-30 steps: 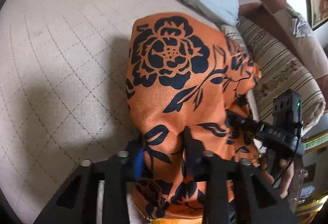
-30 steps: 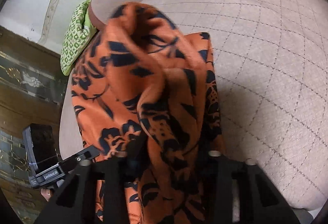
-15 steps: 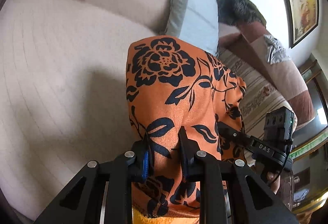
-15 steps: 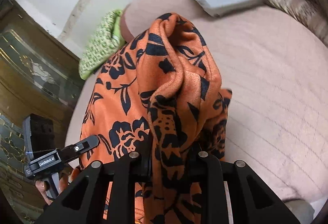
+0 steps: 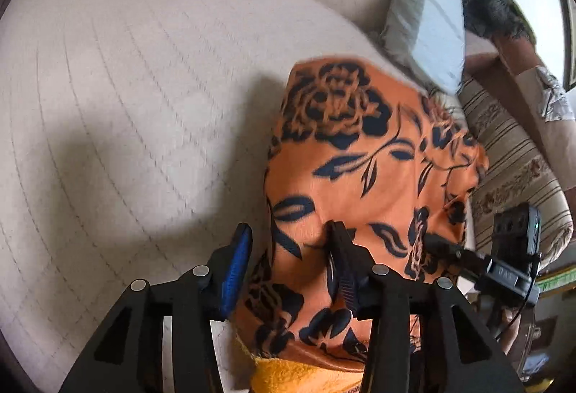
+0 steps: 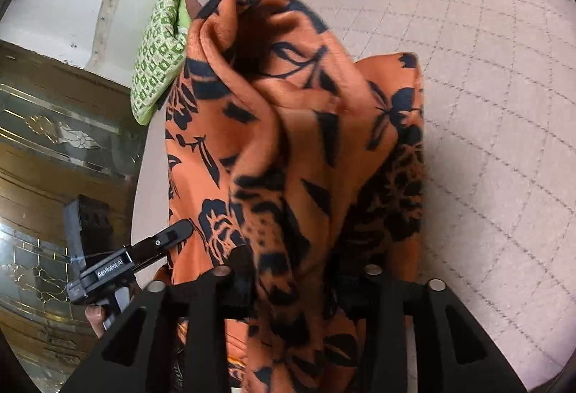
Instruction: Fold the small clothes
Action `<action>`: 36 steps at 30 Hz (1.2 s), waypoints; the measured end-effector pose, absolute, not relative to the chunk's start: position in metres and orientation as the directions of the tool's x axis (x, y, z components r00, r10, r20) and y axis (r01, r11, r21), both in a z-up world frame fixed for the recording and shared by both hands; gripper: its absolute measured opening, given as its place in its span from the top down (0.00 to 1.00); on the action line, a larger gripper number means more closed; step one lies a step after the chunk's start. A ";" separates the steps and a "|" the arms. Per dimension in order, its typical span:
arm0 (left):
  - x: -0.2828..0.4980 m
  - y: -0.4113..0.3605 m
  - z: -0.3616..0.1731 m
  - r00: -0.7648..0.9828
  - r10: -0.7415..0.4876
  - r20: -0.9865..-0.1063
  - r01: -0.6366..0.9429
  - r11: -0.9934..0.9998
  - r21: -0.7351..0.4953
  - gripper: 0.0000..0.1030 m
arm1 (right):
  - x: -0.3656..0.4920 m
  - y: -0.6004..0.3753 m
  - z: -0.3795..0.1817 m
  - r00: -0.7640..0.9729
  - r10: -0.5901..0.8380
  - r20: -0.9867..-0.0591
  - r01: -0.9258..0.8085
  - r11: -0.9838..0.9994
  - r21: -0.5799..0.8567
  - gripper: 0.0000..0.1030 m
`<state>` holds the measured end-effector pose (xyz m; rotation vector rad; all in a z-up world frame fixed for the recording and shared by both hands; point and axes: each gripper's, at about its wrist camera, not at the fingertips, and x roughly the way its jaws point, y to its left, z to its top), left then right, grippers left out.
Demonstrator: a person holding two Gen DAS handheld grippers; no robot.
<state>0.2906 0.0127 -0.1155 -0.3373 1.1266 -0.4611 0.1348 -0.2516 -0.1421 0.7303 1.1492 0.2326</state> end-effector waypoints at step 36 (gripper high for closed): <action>0.317 -0.065 -0.056 0.457 -0.546 -0.702 0.427 0.827 -0.366 0.79 | 0.163 -0.331 -0.046 0.628 0.388 -0.675 0.109 0.814 0.570 0.76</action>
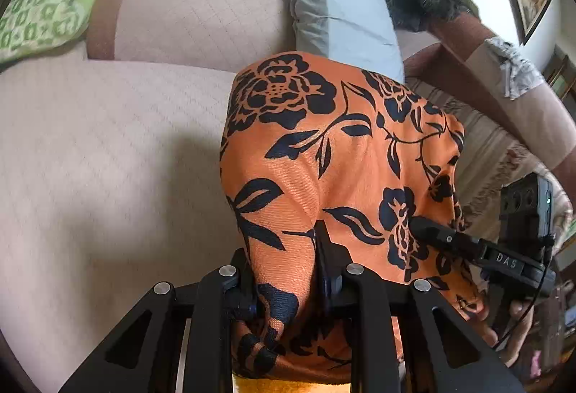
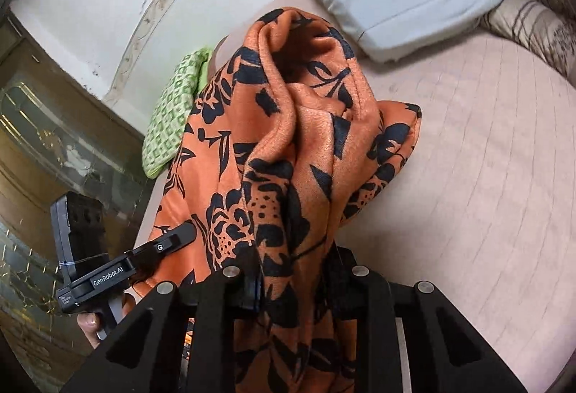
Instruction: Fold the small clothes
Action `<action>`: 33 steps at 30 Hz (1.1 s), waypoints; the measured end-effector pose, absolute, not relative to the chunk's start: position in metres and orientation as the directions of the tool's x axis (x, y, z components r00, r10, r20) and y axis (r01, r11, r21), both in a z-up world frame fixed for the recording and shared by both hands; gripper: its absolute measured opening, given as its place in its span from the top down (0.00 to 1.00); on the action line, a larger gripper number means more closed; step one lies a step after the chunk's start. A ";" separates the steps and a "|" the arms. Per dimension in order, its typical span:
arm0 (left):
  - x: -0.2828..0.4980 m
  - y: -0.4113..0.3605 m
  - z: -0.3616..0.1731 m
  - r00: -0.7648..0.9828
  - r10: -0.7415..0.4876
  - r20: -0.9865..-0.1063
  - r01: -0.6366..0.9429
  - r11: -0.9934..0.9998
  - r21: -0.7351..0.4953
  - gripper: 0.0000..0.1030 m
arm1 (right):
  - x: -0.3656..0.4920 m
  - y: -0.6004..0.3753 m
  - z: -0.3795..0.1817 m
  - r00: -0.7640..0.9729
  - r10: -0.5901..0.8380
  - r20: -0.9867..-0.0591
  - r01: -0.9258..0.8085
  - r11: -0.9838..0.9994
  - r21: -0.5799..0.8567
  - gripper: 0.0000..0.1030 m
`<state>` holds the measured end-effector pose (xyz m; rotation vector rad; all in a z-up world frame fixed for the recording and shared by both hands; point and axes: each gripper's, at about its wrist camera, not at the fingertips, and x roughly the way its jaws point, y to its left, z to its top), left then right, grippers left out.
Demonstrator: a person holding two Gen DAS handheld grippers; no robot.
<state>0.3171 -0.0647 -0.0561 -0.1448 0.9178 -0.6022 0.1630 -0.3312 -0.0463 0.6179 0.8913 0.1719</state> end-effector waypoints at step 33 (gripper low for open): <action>0.101 -0.098 0.007 0.799 -0.174 -0.576 0.271 0.958 0.087 0.27 | 0.038 -0.285 0.026 0.651 -0.073 -0.756 0.351 0.912 0.214 0.20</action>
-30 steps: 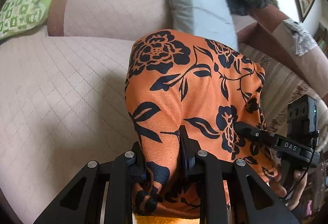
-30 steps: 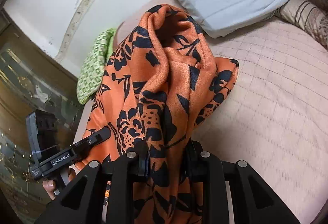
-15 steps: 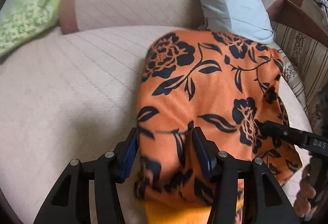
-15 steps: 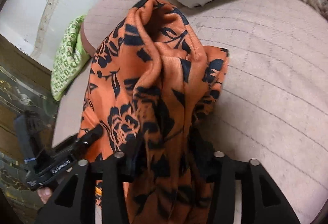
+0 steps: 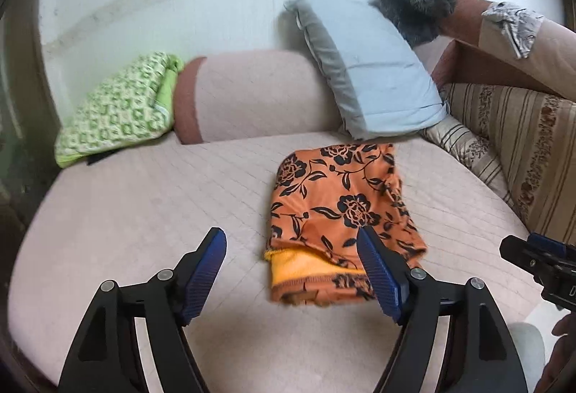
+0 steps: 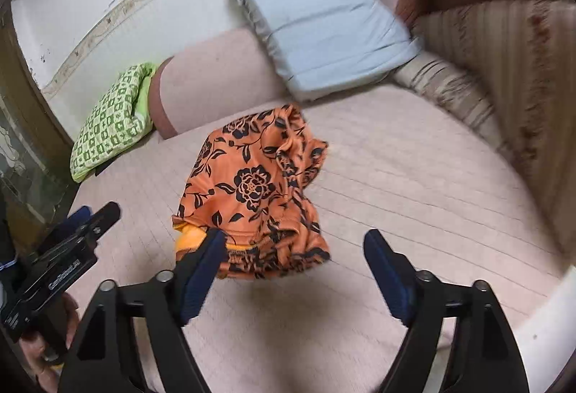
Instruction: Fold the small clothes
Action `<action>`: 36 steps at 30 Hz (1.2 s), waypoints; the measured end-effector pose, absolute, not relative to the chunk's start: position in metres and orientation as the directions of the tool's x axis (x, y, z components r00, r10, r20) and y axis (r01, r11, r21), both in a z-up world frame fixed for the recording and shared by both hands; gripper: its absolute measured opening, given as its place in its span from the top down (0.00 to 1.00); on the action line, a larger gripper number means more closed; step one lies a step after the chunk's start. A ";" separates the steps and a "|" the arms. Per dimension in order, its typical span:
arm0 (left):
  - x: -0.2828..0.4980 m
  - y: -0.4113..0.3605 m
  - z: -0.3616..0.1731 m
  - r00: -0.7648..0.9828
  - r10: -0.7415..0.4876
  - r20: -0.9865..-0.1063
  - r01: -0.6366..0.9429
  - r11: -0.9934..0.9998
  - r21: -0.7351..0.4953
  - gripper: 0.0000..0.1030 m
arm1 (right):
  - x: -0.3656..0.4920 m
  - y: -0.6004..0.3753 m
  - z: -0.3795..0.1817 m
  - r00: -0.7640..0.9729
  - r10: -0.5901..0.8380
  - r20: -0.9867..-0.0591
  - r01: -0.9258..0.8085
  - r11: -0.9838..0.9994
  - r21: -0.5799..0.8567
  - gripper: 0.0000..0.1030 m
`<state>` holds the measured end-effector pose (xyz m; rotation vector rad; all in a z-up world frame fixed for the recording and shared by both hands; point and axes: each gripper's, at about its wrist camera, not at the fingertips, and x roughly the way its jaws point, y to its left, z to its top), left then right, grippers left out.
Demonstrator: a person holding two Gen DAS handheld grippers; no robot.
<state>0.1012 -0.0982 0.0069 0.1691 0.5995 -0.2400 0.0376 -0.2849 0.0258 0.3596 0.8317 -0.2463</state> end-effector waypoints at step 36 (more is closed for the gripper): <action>-0.018 -0.052 0.064 0.794 -0.186 -0.579 0.253 0.967 0.037 0.27 | -0.028 -0.219 0.084 0.706 -0.053 -0.706 0.231 0.960 0.160 0.20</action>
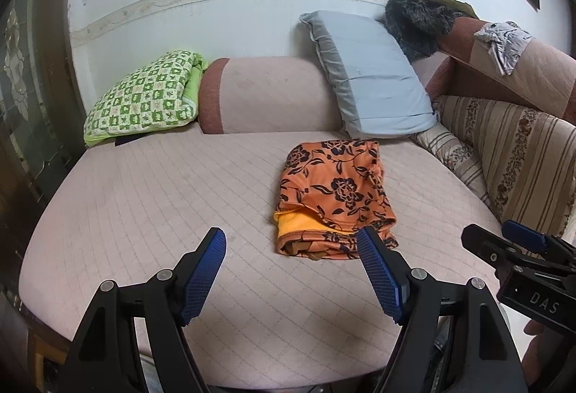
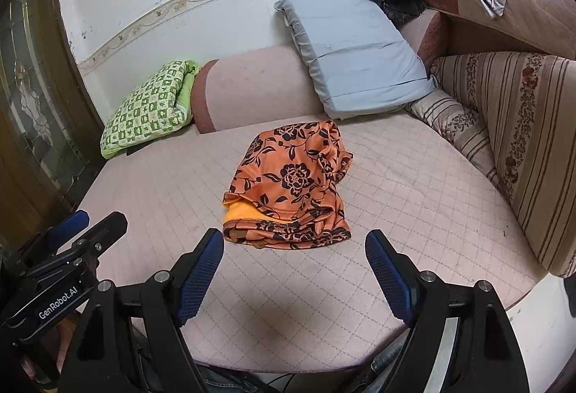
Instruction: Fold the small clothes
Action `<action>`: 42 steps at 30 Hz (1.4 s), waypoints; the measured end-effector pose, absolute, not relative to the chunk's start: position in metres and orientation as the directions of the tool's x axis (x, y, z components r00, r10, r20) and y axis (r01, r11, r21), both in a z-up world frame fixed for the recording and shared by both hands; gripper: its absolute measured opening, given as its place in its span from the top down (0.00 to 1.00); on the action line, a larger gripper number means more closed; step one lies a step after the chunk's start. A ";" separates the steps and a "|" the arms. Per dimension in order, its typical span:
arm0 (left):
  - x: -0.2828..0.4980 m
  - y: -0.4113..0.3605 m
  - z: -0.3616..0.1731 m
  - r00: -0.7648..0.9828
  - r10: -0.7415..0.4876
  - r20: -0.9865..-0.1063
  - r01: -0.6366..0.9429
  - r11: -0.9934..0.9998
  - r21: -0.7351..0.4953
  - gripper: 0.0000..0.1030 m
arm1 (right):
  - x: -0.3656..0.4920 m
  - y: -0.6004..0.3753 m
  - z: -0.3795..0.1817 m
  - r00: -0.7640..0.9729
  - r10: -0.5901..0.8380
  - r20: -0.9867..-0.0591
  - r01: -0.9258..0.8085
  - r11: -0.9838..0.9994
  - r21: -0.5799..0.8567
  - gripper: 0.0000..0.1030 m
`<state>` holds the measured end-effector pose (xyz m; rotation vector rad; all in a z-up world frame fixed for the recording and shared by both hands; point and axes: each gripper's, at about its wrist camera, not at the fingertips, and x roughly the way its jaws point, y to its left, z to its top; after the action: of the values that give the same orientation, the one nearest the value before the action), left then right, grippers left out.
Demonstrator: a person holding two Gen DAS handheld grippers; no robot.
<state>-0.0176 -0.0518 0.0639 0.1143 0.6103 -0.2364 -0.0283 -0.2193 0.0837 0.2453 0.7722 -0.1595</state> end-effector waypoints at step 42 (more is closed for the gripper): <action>-0.011 -0.066 0.057 0.787 -0.168 -0.594 0.257 0.964 0.068 0.27 | -0.031 -0.232 0.091 0.717 -0.090 -0.691 0.261 0.954 0.147 0.20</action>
<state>-0.0114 -0.0659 0.0575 0.1484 0.6247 -0.2300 -0.0314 -0.2324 0.0909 0.2420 0.7479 -0.1962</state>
